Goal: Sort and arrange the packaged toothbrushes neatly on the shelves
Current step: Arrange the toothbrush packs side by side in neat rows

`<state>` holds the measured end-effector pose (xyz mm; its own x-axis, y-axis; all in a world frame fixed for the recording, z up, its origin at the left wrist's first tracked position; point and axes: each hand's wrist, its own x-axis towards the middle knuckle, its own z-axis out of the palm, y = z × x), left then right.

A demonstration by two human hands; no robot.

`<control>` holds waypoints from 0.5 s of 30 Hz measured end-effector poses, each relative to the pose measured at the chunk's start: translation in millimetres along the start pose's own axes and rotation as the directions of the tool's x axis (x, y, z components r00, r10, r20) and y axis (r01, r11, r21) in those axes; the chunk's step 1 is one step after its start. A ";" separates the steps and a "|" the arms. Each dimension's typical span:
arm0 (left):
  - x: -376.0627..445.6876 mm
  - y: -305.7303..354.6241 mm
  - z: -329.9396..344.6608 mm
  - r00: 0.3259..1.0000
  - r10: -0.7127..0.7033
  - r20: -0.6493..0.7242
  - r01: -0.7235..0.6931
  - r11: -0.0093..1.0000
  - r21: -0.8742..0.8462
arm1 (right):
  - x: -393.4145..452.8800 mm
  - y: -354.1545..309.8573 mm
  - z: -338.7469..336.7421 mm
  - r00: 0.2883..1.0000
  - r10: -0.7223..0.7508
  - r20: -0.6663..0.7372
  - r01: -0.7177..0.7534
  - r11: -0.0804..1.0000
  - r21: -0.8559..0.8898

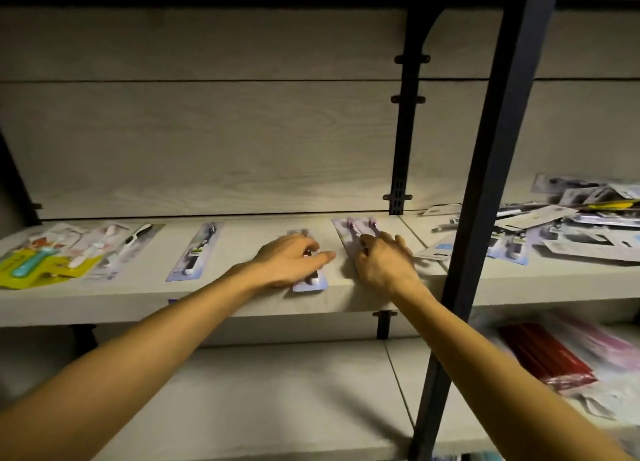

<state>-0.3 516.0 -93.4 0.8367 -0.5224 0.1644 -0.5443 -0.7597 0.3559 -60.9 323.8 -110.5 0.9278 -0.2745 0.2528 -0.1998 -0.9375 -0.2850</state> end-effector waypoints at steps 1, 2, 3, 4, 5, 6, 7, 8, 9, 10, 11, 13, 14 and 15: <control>-5.8 0.9 1.2 0.998 -0.005 0.061 0.002 0.998 0.055 | 0.4 0.0 0.4 1.000 -0.001 0.008 0.001 1.000 -0.004; -7.8 1.0 2.3 0.994 -0.024 0.105 0.016 0.996 0.085 | 1.3 0.1 1.3 1.000 -0.002 0.020 0.002 1.000 -0.009; -6.1 0.1 3.3 0.989 -0.044 0.139 0.027 0.992 0.123 | 1.3 0.5 1.9 0.999 -0.004 0.035 0.005 1.000 -0.016; -3.4 1.1 2.2 0.986 -0.043 0.161 0.015 0.985 0.169 | 2.5 1.0 2.1 0.999 -0.005 0.051 0.006 1.000 -0.024; -1.4 4.1 0.1 0.983 -0.040 0.177 0.002 0.978 0.210 | 3.7 1.5 1.4 0.998 -0.004 0.064 0.006 0.999 -0.032; -0.2 6.7 -2.6 0.984 -0.043 0.173 0.000 0.971 0.241 | 5.0 0.9 0.6 0.998 -0.001 0.070 0.003 0.999 -0.036; 0.2 8.0 -5.2 0.990 -0.042 0.133 0.005 0.965 0.262 | 4.6 -1.3 -0.2 0.998 0.003 0.066 -0.001 0.999 -0.037; 0.8 7.8 -6.4 0.997 -0.022 0.068 0.003 0.962 0.275 | 2.8 -3.7 -1.1 0.999 -0.002 0.051 0.004 0.999 -0.034; -2.0 8.3 -7.2 1.000 -0.003 -0.021 0.008 0.968 0.250 | -1.3 -5.0 -2.4 0.999 -0.035 0.024 0.036 0.999 -0.032; -5.8 9.2 -7.4 0.994 0.007 -0.106 0.014 0.980 0.198 | -5.5 -5.3 -4.0 0.996 -0.087 -0.010 0.087 0.996 -0.026; -11.1 10.4 -7.5 0.984 0.021 -0.177 0.005 0.989 0.147 | -11.6 -3.9 -5.4 0.990 -0.133 -0.052 0.132 0.991 -0.008; -22.5 15.0 -6.8 0.958 0.105 -0.266 -0.061 0.984 0.170 | -28.8 3.9 -9.9 0.977 -0.153 -0.152 0.159 0.987 0.035; -28.8 16.7 -5.5 0.943 0.160 -0.291 -0.102 0.974 0.202 | -39.0 9.7 -12.5 0.973 -0.131 -0.191 0.140 0.989 0.038; -35.3 18.9 -4.5 0.926 0.202 -0.319 -0.140 0.968 0.207 | -51.9 16.1 -13.7 0.967 -0.122 -0.225 0.127 0.992 0.012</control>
<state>-39.8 521.8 -88.4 0.6845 -0.5137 0.5173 -0.6564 -0.7430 0.1309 -116.6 320.1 -115.6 0.8505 -0.1995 0.4867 -0.0763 -0.9623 -0.2612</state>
